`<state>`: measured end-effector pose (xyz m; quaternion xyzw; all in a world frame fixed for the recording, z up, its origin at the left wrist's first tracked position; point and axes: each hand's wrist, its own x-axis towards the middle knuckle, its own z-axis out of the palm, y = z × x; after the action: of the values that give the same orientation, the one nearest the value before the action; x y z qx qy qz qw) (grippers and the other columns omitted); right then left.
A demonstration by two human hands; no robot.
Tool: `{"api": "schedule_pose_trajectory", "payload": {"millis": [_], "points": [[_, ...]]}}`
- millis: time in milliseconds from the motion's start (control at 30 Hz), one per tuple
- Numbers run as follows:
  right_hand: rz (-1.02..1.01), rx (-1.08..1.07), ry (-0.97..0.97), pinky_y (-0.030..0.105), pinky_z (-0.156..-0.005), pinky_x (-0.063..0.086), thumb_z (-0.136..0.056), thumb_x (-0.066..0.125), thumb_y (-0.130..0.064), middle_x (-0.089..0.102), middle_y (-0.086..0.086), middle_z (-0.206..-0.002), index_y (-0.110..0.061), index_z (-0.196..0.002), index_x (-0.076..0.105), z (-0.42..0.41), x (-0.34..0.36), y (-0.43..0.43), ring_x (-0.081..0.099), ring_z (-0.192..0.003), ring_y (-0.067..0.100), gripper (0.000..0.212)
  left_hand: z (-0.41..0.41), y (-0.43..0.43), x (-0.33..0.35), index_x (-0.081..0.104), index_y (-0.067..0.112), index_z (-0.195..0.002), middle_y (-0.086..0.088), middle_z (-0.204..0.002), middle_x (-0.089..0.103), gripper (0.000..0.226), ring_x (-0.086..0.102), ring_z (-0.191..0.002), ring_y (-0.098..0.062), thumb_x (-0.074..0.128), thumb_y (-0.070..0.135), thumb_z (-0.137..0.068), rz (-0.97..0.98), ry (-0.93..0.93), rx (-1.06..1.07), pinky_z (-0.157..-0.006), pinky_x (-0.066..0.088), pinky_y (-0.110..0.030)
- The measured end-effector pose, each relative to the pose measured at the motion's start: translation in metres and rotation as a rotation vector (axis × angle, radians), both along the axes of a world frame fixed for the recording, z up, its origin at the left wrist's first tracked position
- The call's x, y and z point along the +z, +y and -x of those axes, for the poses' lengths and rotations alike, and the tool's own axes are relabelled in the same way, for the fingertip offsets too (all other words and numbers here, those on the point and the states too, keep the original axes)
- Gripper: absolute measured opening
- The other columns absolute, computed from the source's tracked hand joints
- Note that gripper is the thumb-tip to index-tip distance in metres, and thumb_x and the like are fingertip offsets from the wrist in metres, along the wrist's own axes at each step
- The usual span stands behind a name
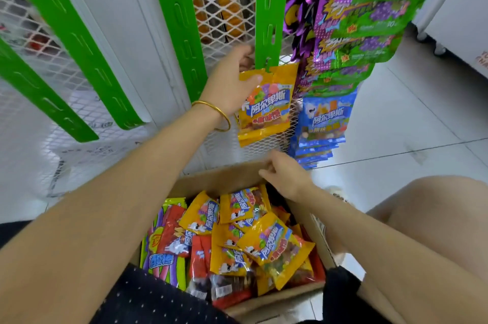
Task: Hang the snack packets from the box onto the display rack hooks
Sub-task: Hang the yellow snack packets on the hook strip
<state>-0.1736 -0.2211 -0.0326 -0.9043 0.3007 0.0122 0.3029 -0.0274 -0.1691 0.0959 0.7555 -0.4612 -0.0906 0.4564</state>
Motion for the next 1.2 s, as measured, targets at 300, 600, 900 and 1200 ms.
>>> {"api": "schedule_pose_trajectory", "payload": {"millis": [300,600,900,1200], "points": [[-0.174,0.079,0.535,0.036,-0.084,0.045,-0.091,0.059,-0.026,0.056,0.009,-0.122,-0.009,-0.112,0.050,0.025,-0.114,0.020,0.054,-0.109,0.028,0.029,-0.006,0.082,-0.069,0.043,0.013,-0.132,-0.005,-0.130,0.048,0.047,0.045,-0.113,-0.008,0.059,0.013,-0.088,-0.018,-0.005,0.209,-0.097,0.041,-0.020],[-0.668,-0.106,0.231,0.017,-0.040,0.036,-0.087,0.064,-0.009,0.049,0.002,-0.067,-0.015,-0.073,0.050,0.002,-0.080,0.000,0.047,-0.050,0.009,0.020,-0.007,0.107,-0.110,0.050,0.007,-0.125,-0.003,-0.117,0.056,0.038,0.051,-0.101,-0.009,0.060,0.013,-0.088,-0.333,0.162,0.077,-0.094,0.043,-0.025],[-0.724,-0.007,-0.155,0.024,-0.054,0.042,-0.091,0.057,-0.012,0.056,0.013,-0.082,-0.013,-0.079,0.056,-0.005,0.029,-0.022,0.052,-0.073,0.024,0.012,0.014,0.093,-0.104,0.063,0.007,-0.094,0.004,-0.081,0.054,0.008,0.048,-0.073,-0.007,0.058,0.012,-0.089,-0.389,0.112,-0.049,-0.065,0.038,-0.013],[-0.521,-0.103,-0.551,0.011,-0.054,0.045,-0.089,0.060,-0.013,0.065,-0.008,-0.067,-0.021,-0.080,0.058,0.001,0.105,-0.048,0.063,-0.063,0.000,0.012,0.015,0.026,-0.012,0.063,0.010,-0.105,0.004,-0.093,0.057,0.017,0.053,-0.082,-0.008,0.059,0.012,-0.088,-0.100,-0.076,-0.017,-0.074,0.041,-0.016]]}}
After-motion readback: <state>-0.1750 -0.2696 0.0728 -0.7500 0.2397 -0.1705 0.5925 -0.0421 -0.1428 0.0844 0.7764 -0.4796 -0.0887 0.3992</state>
